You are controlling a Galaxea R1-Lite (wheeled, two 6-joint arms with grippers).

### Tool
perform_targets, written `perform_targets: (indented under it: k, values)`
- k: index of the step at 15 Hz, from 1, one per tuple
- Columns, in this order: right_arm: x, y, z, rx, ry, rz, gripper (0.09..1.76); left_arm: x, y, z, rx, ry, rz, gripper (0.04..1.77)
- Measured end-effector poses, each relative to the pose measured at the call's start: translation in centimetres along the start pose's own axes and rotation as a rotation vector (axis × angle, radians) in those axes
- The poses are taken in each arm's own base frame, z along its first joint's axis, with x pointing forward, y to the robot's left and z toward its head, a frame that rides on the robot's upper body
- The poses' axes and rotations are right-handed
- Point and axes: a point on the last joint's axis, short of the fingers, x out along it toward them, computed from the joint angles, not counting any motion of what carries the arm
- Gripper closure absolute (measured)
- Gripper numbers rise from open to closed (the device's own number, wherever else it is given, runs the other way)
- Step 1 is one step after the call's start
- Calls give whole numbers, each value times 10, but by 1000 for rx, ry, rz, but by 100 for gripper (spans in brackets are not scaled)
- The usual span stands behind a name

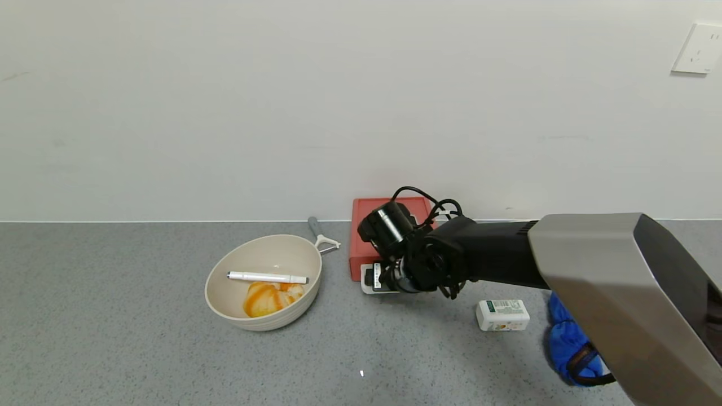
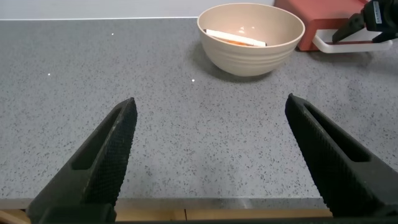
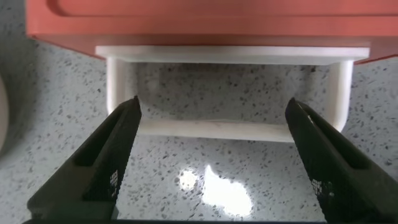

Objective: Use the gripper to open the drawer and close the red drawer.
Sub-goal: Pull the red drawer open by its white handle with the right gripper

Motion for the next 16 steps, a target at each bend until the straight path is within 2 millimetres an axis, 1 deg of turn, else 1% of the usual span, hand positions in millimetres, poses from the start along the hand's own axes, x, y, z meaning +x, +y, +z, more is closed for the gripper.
perform_targets:
  k: [6,12,16]
  values:
    - [6,-2,-2,0,5,-15,14,0,0,0,0,0,0,9]
    - [6,-4,-8,-24,59,-37,14,0,0,0,0,0,0,9]
    - [2,-2,-15,-32,96,-54,14,0,0,0,0,0,0,9]
